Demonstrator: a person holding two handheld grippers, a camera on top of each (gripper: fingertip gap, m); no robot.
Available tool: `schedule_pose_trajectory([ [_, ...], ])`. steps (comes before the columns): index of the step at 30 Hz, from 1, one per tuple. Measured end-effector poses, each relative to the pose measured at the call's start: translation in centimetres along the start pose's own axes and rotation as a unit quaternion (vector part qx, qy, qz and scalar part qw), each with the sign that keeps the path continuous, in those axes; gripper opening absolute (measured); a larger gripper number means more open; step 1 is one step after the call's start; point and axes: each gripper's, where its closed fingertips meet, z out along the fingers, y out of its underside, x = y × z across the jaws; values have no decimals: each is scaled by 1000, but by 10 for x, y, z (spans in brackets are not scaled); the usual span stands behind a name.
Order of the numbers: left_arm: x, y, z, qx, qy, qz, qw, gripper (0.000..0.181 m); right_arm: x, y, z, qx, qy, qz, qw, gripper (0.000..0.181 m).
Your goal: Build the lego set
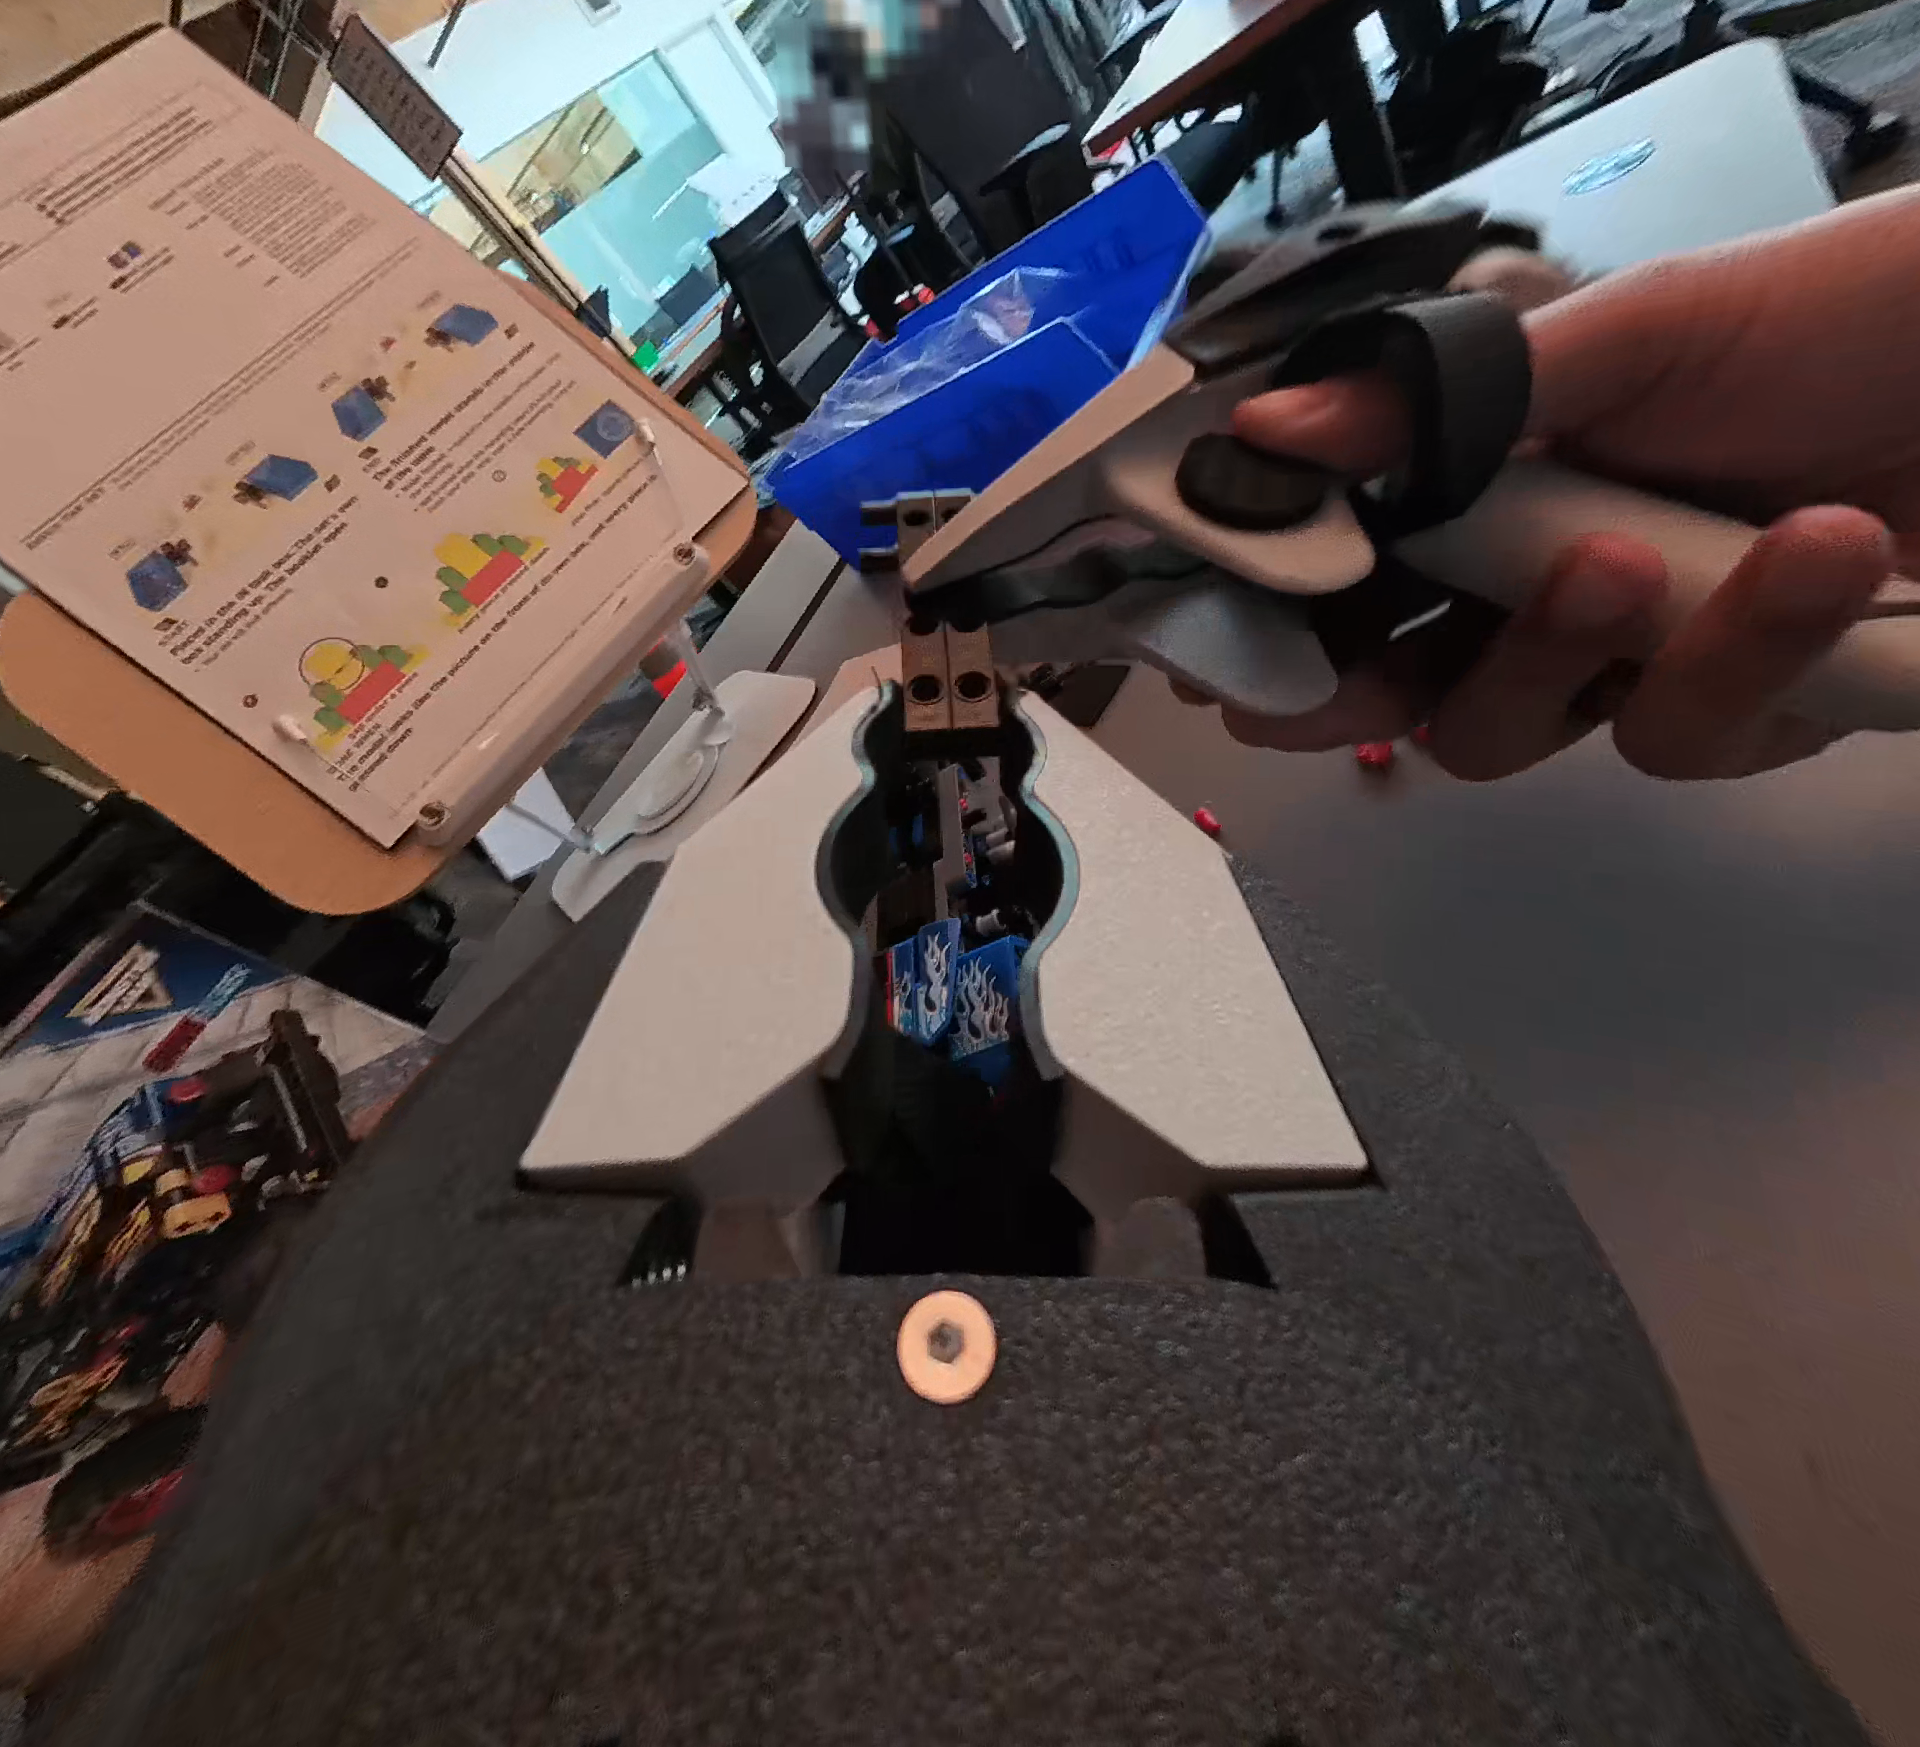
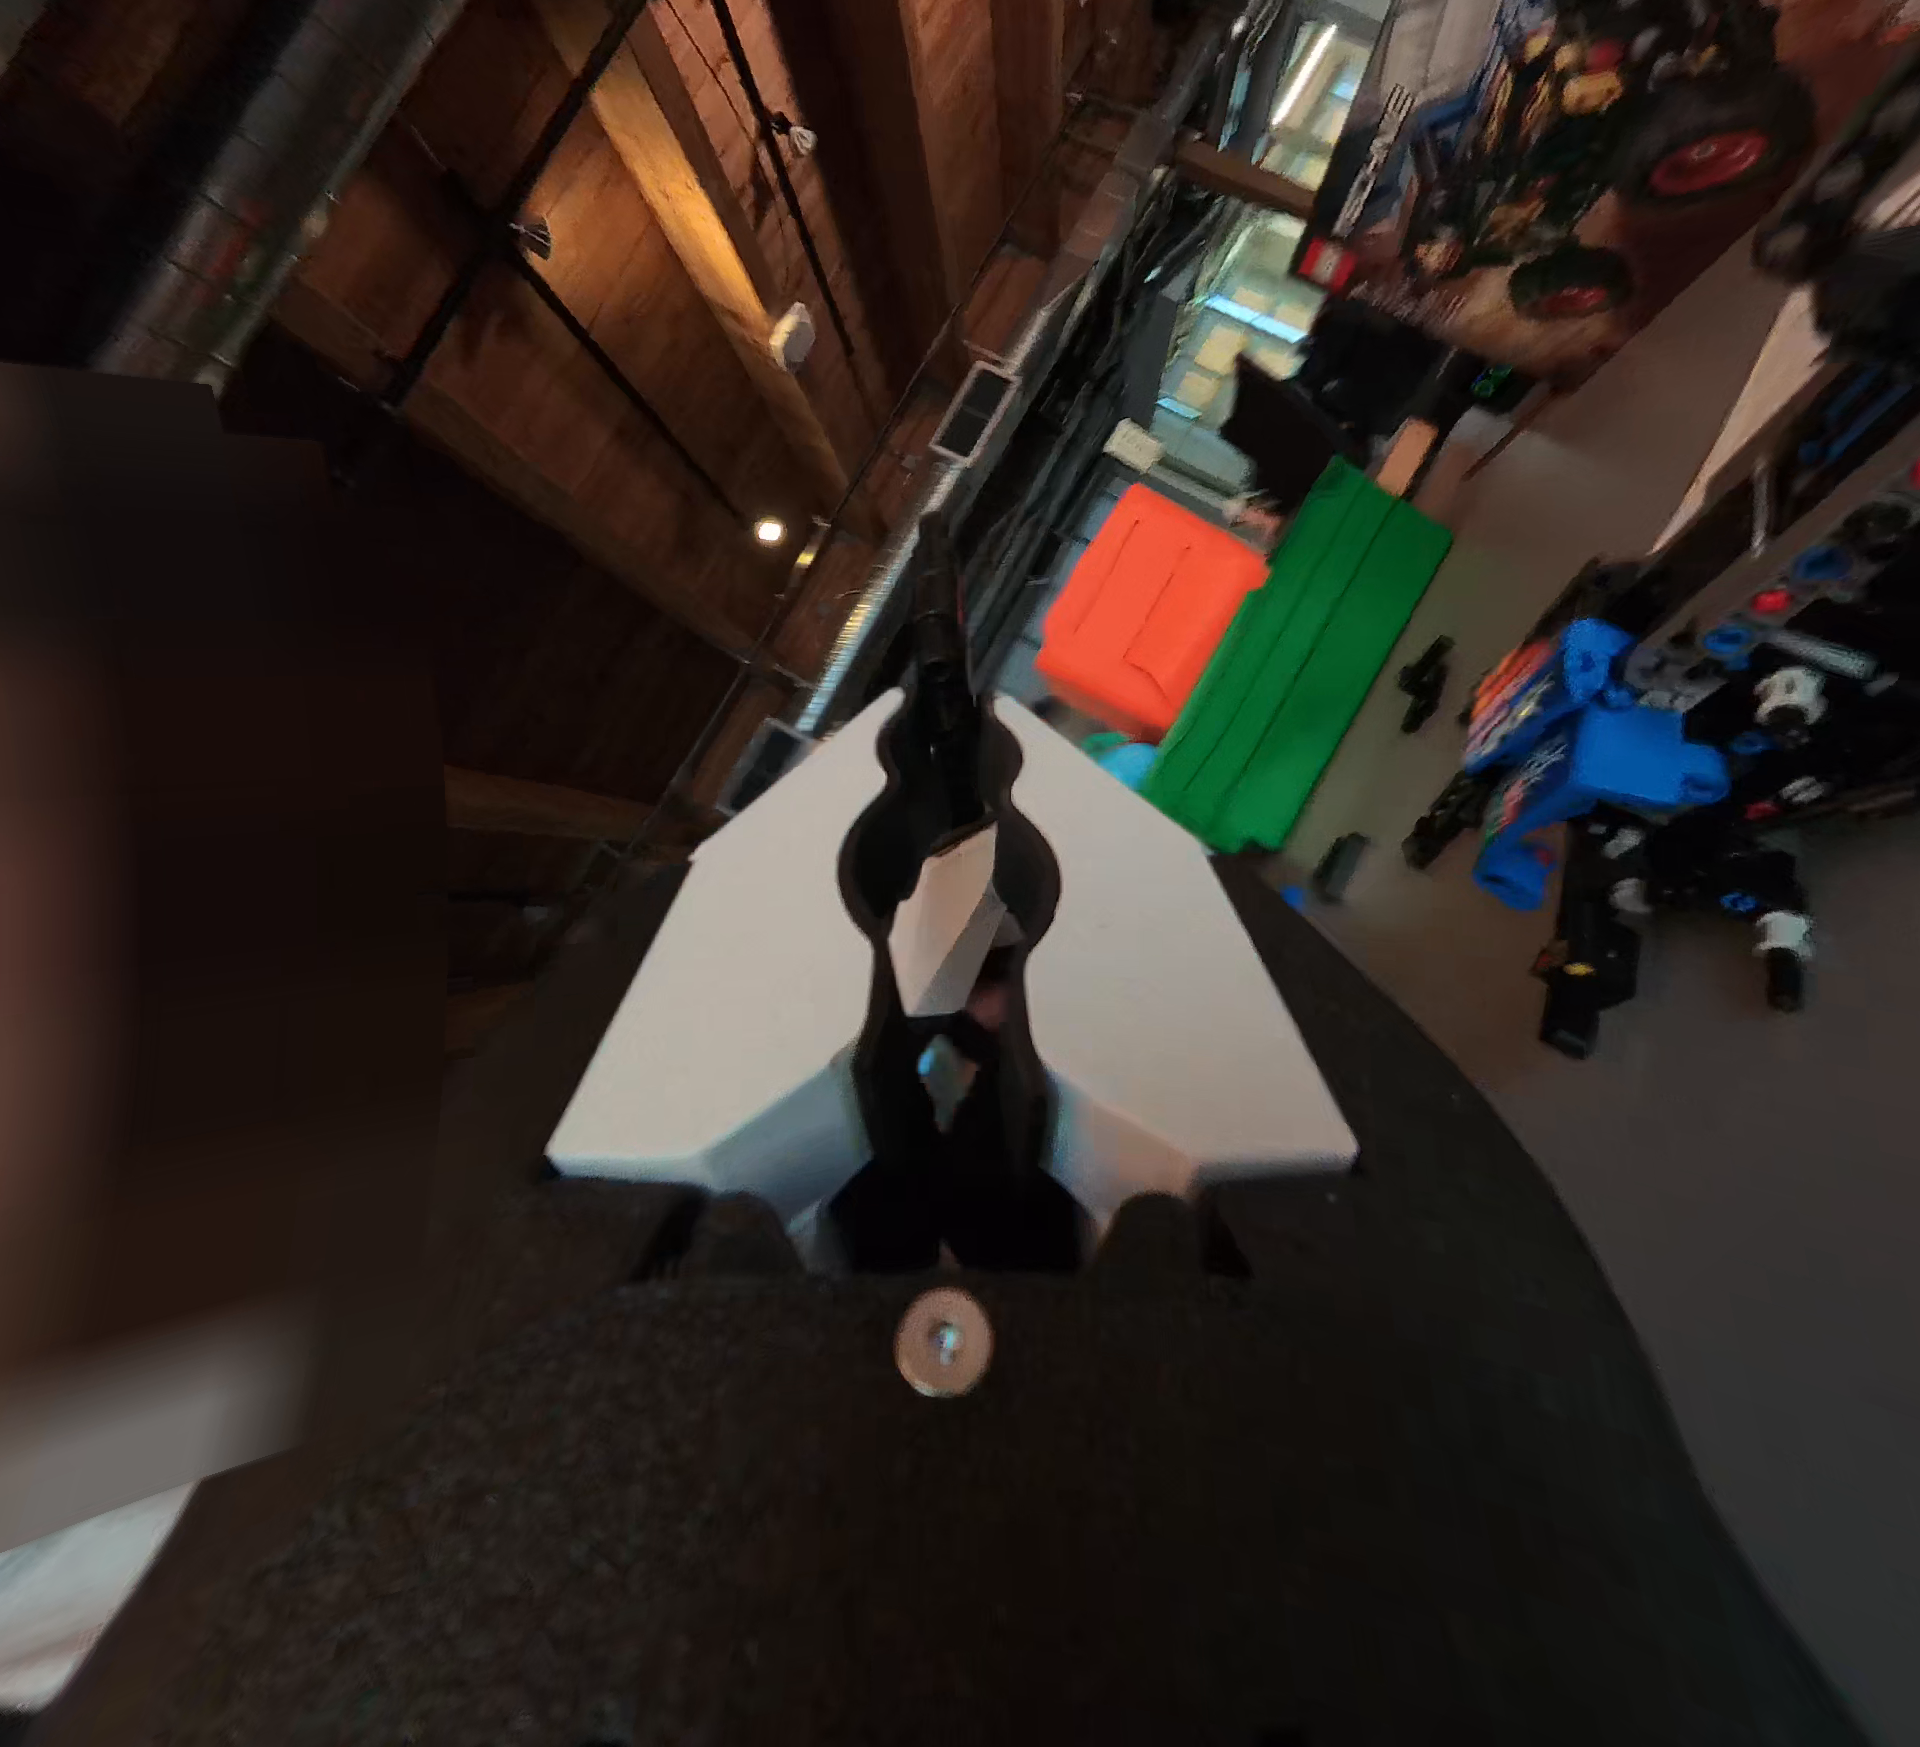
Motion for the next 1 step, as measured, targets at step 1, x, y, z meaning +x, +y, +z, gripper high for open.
schedule_pose_trajectory([
  [1, 1, -2, -1, 9, 8, -2, 1000, 16, 0, 1, 0, -2, -22, 40, 999, 7],
])
